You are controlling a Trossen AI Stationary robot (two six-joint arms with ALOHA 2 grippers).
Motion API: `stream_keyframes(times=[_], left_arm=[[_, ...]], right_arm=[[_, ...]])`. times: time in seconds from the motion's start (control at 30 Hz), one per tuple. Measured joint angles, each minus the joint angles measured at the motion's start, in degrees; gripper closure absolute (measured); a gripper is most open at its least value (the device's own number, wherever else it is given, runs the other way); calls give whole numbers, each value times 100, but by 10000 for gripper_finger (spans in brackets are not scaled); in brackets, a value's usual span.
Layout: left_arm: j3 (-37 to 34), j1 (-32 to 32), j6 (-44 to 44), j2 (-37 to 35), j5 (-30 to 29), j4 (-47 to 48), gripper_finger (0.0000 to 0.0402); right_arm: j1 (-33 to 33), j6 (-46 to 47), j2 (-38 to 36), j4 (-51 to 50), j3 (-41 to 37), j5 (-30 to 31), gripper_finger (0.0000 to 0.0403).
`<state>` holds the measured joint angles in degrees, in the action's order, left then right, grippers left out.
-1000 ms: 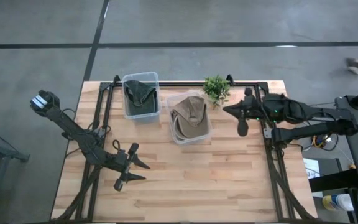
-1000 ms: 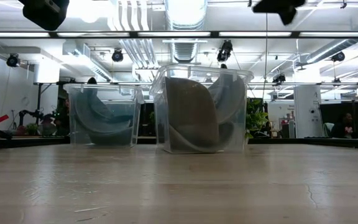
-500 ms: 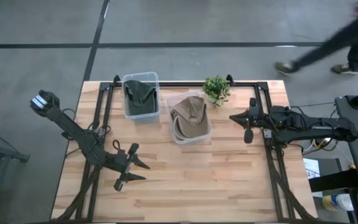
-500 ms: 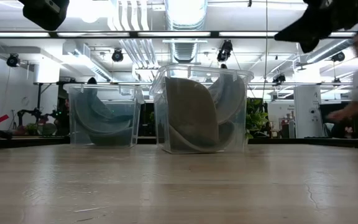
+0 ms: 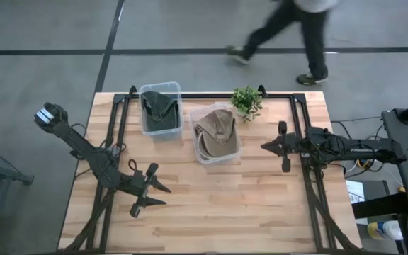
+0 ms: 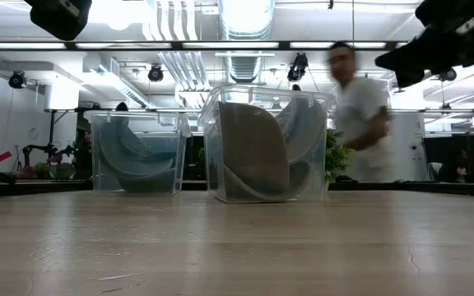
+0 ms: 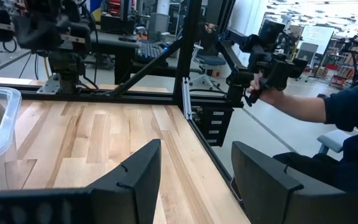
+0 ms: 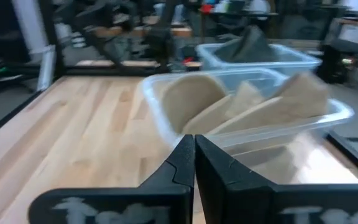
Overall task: Pick & Place hat
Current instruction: Return to Home Position
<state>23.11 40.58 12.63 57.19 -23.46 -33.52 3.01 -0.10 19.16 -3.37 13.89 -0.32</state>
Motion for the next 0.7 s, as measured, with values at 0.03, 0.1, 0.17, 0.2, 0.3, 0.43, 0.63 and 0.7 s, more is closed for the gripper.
stream_keyframes(times=[0.03,0.1,0.17,0.2,0.3,0.43,0.63,0.7], left_arm=[[0,0,1,0,0,-2,213],[0,0,1,0,0,0,213],[0,0,1,0,0,-2,213],[0,0,-1,0,0,-8,213],[1,0,0,0,2,-12,213],[0,0,-39,0,-2,-21,213],[2,-402,-355,-23,-265,-395,213],[2,-783,-366,-24,354,-395,213]], right_arm=[[0,-34,-46,-13,-54,-146,394],[-2,-75,-128,18,-159,-361,394],[0,-76,-210,121,-285,-422,394],[0,-75,-243,148,-341,-425,394],[0,33,-308,192,-494,-425,394],[0,136,-331,236,-664,-434,394],[0,98,-330,502,-887,-430,394],[0,92,-330,756,-1005,-449,394]])
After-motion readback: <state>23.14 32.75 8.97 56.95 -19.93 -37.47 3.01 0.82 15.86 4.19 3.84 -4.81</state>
